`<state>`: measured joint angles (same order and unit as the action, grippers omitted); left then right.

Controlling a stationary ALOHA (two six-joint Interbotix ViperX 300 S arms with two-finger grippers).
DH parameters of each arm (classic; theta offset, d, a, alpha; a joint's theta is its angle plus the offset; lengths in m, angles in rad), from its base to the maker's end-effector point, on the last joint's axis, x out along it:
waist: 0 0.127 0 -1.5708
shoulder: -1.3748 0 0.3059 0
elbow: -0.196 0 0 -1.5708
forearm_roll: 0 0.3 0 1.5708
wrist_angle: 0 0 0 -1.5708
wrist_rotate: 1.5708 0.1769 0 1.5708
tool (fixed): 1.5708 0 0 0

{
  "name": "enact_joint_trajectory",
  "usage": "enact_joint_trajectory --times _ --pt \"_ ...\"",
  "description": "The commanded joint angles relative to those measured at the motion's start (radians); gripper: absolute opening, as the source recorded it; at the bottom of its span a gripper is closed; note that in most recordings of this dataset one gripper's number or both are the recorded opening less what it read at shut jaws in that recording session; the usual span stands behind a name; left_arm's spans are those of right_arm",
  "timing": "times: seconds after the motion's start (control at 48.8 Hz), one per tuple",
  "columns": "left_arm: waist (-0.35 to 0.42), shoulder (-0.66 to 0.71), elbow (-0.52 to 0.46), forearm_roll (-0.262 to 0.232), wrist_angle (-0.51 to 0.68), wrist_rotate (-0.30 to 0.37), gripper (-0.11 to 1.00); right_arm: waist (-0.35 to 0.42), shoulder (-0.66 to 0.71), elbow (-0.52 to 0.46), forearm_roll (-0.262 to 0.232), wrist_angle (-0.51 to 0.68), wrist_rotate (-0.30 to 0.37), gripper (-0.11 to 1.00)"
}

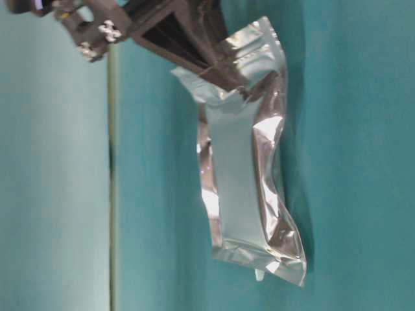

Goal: Hand over the silver zip bag and make it stand upright.
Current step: 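Lift the bag and swing it upright toward the left gripper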

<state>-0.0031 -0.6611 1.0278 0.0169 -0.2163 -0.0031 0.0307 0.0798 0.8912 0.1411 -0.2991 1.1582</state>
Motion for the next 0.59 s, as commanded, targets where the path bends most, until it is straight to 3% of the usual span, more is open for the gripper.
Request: enact_joint_trajectory --times 0.0,0.266,0.41,0.574 --pt "0.002 -0.003 -0.015 0.003 -0.005 -0.002 0.01 0.000 -0.060 -0.052 -0.026 0.081 -0.044 -0.02" --pt "0.002 -0.003 -0.014 0.003 0.041 -0.002 0.01 -0.014 -0.187 -0.268 -0.147 0.568 -0.186 -0.02" --pt "0.005 -0.037 -0.008 0.003 0.051 0.000 0.01 -0.023 -0.216 -0.379 -0.161 0.787 -0.284 -0.02" --pt "0.008 -0.114 0.012 0.003 0.052 -0.002 0.01 -0.020 -0.209 -0.508 -0.161 0.928 -0.419 -0.02"
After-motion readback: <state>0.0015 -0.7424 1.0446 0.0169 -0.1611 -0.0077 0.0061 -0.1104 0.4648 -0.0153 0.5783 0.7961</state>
